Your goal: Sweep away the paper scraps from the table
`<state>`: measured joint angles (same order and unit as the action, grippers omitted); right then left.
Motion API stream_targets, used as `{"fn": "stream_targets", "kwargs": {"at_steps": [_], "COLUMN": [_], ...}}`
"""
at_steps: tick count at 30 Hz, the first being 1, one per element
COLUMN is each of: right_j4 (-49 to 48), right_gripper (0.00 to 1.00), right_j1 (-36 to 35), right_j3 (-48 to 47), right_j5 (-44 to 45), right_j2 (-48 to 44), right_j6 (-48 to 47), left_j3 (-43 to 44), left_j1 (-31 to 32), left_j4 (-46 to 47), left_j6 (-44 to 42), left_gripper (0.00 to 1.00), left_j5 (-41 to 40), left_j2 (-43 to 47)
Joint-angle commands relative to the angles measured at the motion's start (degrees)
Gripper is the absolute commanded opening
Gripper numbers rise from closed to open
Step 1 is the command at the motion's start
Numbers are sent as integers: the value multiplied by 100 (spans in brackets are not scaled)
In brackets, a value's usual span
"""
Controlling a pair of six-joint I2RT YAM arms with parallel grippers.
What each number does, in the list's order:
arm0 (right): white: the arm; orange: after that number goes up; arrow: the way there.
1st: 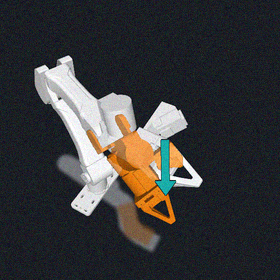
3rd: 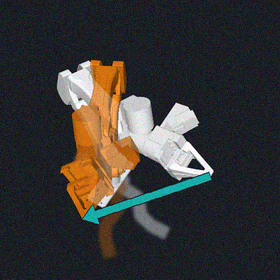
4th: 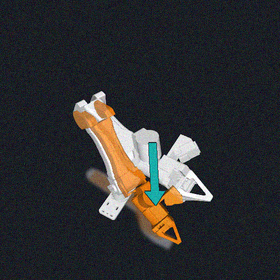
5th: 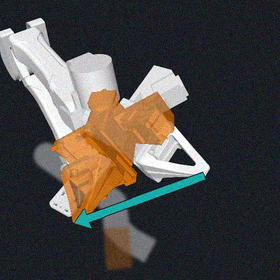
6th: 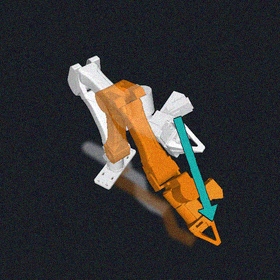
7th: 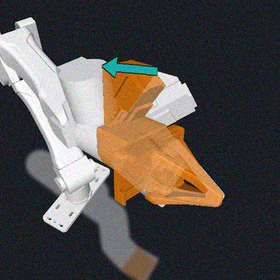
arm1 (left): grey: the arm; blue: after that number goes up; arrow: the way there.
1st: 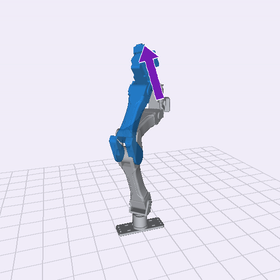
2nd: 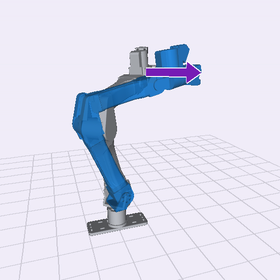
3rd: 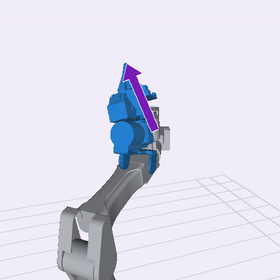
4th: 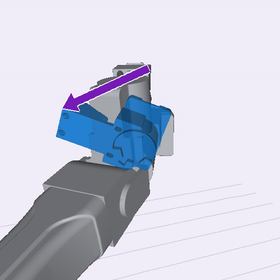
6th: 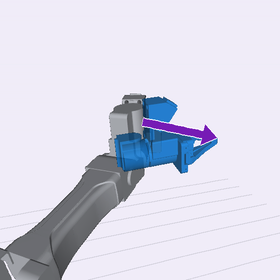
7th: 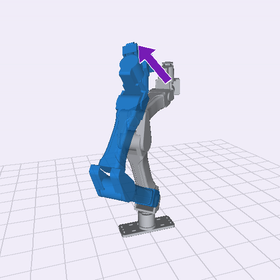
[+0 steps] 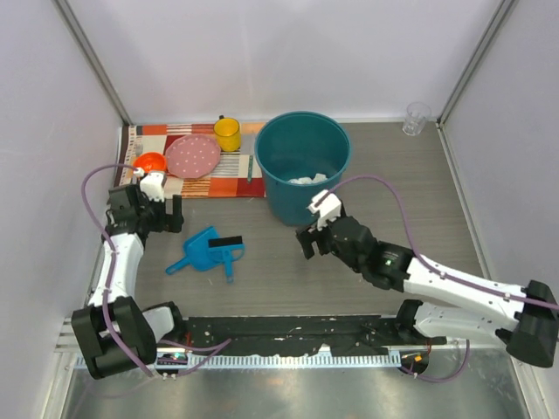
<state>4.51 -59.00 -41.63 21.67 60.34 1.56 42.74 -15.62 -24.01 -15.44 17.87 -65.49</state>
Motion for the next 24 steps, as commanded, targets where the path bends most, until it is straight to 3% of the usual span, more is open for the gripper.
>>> {"fn": "stream_targets", "kwargs": {"at_steps": [1, 5, 11, 14, 18, 24], "right_j4": [618, 1183, 1122, 447, -1210, -3497], "right_gripper": [86, 84, 84, 84, 84, 84], "right_j1": [476, 1809, 3156, 3851, 4509, 4968], "right_j3": [339, 243, 278, 627, 1261, 2456], "right_j5": [364, 487, 601, 1022, 2075, 2403], "right_j2": [-654, -436, -277, -355, -426, 91], "right_j6": [1361, 2224, 2472, 2192, 1831, 1277], "left_j3": [-353, -845, -1574, -1768, -1822, -1901], "left_j1": [6, -3, 6, 6, 6, -3], "left_j4": [1661, 2312, 3762, 4141, 4343, 4528], "left_j6": [691, 1059, 1868, 1913, 2185, 2238], "left_gripper": [100, 100, 100, 100, 100, 100], "left_j5": [42, -46, -924, -996, -1145, -1277], "left_j2": [423, 529, 696, 670, 582, 476]}}
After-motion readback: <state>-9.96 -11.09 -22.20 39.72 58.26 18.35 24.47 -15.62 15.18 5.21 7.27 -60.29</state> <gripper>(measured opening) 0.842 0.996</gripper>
